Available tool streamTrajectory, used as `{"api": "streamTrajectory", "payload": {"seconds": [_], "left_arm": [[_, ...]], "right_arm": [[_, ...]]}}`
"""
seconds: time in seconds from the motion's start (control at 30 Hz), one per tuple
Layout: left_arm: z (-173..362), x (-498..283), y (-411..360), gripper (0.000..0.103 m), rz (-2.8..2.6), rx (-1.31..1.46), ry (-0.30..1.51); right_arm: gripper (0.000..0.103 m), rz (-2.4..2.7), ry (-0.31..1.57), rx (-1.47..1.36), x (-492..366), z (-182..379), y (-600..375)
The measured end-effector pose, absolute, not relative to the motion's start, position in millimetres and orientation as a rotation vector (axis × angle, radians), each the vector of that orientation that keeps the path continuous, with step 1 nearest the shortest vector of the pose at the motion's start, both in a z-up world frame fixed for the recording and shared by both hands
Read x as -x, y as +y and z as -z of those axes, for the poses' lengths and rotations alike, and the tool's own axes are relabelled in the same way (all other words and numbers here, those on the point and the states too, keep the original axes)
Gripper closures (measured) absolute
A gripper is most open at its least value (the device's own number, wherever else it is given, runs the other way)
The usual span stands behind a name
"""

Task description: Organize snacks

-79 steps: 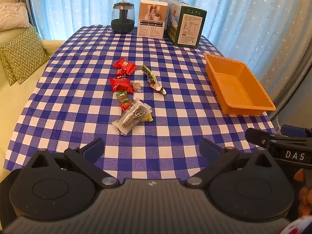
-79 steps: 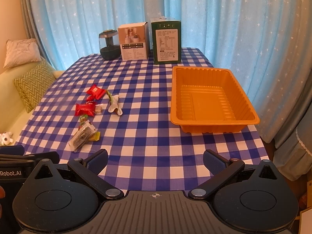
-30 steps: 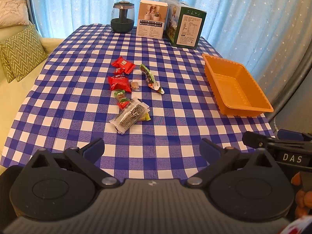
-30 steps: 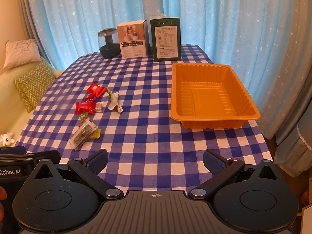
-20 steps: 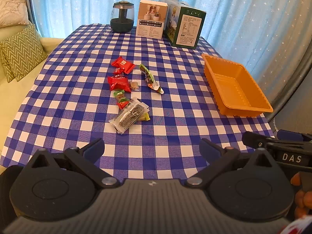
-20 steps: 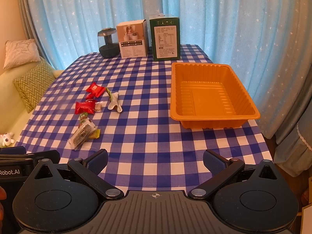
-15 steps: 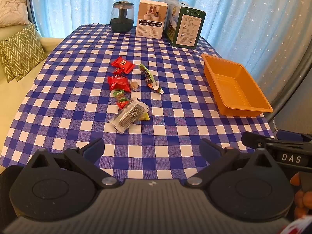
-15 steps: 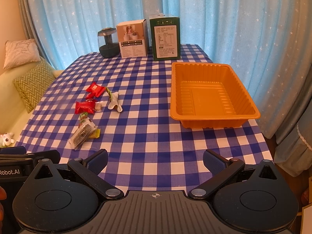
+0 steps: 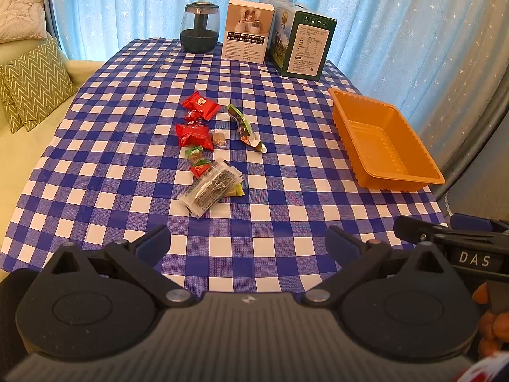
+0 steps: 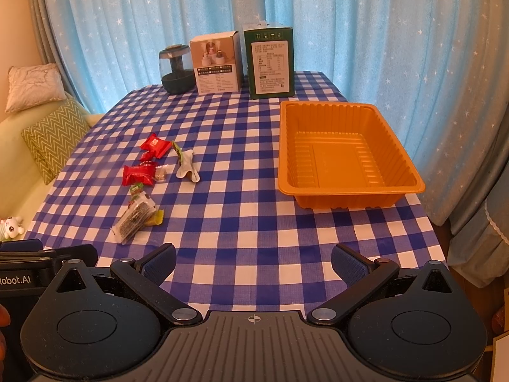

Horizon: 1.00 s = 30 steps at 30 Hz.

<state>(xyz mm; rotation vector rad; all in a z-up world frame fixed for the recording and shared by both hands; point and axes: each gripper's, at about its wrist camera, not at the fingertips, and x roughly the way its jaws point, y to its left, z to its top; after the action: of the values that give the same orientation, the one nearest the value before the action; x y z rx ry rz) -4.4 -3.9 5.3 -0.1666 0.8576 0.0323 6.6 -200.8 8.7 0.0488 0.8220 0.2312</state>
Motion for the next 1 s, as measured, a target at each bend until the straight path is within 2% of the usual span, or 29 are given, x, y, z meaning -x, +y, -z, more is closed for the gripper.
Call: {"api": "streamTrajectory", "payload": {"seconds": [0.43, 0.53, 0.83, 1.0], "left_arm": [[8, -9, 20, 0.001, -0.021, 0.179, 0.888], [15, -19, 29, 0.010, 0.000, 0.135, 0.900], [42, -61, 49, 0.019, 0.098, -0.001, 0.904], [64, -84, 56, 0.031, 0.164, -0.066, 0.938]], "right_arm": [[0.000, -0.253, 0.815, -0.043, -14, 1, -191], [0.000, -0.272, 0.816, -0.025, -19, 7, -184], [0.001, -0.335, 0.813, 0.009, -47, 30, -168], [0.001, -0.378, 0.811, 0.034, -63, 44, -156]]}}
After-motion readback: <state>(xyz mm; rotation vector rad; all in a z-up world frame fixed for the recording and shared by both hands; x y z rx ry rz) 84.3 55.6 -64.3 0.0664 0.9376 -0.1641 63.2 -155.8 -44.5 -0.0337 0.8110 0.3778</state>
